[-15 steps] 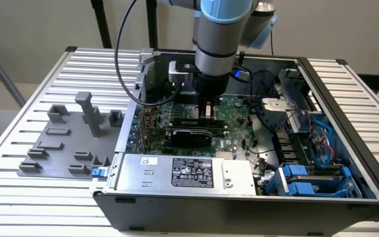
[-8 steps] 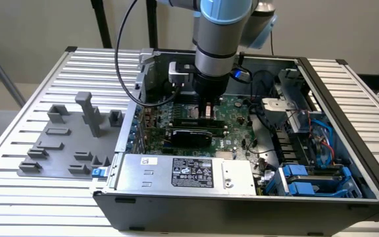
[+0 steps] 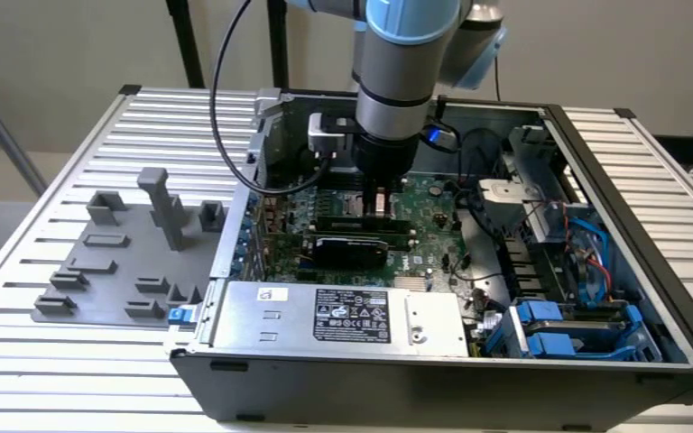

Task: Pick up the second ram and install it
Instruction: 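Press down the second ram until it locks into place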

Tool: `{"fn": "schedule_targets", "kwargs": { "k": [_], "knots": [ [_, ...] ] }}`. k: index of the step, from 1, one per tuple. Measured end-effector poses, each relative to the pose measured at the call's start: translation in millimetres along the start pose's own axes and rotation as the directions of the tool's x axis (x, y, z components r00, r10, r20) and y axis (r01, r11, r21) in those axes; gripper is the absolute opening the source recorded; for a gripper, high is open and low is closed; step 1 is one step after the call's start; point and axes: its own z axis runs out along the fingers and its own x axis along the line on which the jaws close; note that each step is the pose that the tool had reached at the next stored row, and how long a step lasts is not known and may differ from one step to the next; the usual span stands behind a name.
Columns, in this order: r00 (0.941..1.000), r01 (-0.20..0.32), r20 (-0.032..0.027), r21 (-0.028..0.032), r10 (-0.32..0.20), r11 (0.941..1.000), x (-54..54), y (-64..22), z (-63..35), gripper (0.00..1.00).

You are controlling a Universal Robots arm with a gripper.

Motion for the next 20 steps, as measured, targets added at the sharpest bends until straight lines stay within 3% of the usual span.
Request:
{"fn": "schedule_targets", "kwargs": {
  "k": [14,15,18,20],
  "knots": [
    [1.0000,0.000,-0.0003,-0.0002,0.000,1.0000,-0.8,0.2,3.3,0.00],
    [1.0000,0.000,-0.0003,-0.0002,0.000,1.0000,-0.8,0.2,3.4,1.00],
    [1.0000,0.000,-0.0001,-0.0001,0.000,1.0000,-0.9,0.2,1.6,1.00],
    [1.0000,0.000,-0.0001,-0.0001,0.000,1.0000,-1.1,0.4,-5.3,1.00]
  ]
}}
